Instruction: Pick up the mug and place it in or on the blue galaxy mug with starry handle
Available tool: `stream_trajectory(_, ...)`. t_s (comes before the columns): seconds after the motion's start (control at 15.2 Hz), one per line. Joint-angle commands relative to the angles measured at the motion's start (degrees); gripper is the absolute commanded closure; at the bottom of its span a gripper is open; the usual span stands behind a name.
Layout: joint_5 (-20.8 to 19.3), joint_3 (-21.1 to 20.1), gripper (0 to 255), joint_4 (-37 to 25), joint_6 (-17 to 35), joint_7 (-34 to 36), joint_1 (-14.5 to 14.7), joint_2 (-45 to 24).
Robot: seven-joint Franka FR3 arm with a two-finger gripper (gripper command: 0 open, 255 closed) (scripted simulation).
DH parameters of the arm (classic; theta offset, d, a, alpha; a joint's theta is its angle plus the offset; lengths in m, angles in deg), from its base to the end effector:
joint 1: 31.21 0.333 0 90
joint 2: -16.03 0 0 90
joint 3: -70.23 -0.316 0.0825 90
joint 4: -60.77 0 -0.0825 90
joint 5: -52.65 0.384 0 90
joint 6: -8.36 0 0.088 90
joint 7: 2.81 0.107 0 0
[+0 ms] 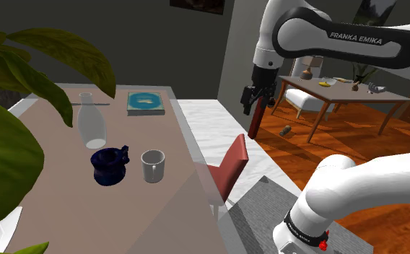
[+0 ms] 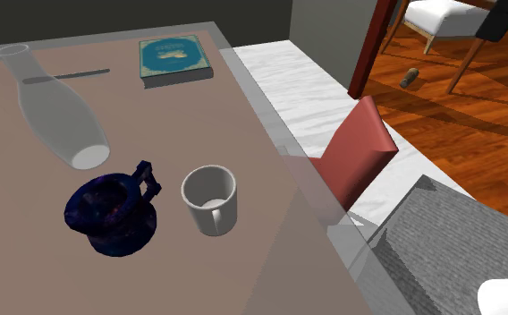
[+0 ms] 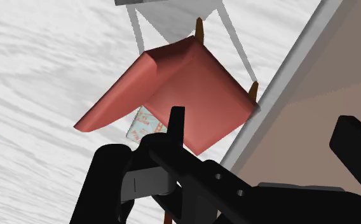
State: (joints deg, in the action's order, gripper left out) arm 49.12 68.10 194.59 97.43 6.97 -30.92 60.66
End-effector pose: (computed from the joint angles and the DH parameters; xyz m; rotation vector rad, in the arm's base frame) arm 0.3072 0.0099 0.5968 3.0466 -0.2138 0.0098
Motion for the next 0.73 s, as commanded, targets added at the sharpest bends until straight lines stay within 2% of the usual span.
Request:
stream_trajectory(0.0, 0.00, 0.00, 0, 0.00, 0.00, 0.00, 0.00, 0.00)
stream_trajectory(0.66, 5.62, -5.90, 0, 1.97, 15.36, 7.26, 2.71, -13.17)
